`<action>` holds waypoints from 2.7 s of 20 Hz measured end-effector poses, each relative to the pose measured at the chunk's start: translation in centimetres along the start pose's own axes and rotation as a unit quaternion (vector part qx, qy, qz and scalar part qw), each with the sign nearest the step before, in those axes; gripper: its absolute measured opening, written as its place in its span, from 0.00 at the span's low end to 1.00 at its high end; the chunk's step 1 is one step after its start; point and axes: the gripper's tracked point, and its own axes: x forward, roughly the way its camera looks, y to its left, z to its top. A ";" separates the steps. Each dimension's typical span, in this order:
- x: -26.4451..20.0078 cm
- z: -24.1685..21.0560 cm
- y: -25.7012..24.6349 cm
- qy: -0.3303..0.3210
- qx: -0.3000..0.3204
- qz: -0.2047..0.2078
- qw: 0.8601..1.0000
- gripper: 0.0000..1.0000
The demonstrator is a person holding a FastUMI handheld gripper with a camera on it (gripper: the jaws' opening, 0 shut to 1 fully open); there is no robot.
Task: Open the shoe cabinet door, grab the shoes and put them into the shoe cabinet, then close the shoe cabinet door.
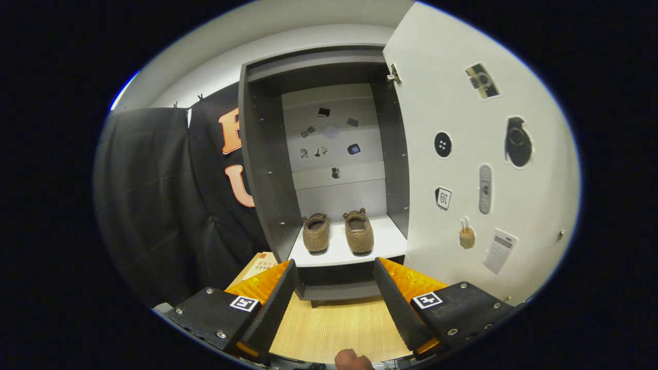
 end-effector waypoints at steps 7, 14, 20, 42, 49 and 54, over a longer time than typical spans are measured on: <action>-9.7 -3.2 -5.1 0.002 0.021 0.063 0.998 0.94; -14.6 -2.9 -12.8 -0.027 0.073 0.068 0.995 0.94; -13.4 -1.0 -20.5 -0.067 0.081 0.036 0.994 0.94; -7.3 1.0 -13.6 -0.049 0.058 0.069 0.995 0.91; -4.4 0.7 -6.3 -0.021 0.018 0.046 0.999 0.91; -1.0 0.3 -0.5 -0.011 0.023 0.042 0.999 0.91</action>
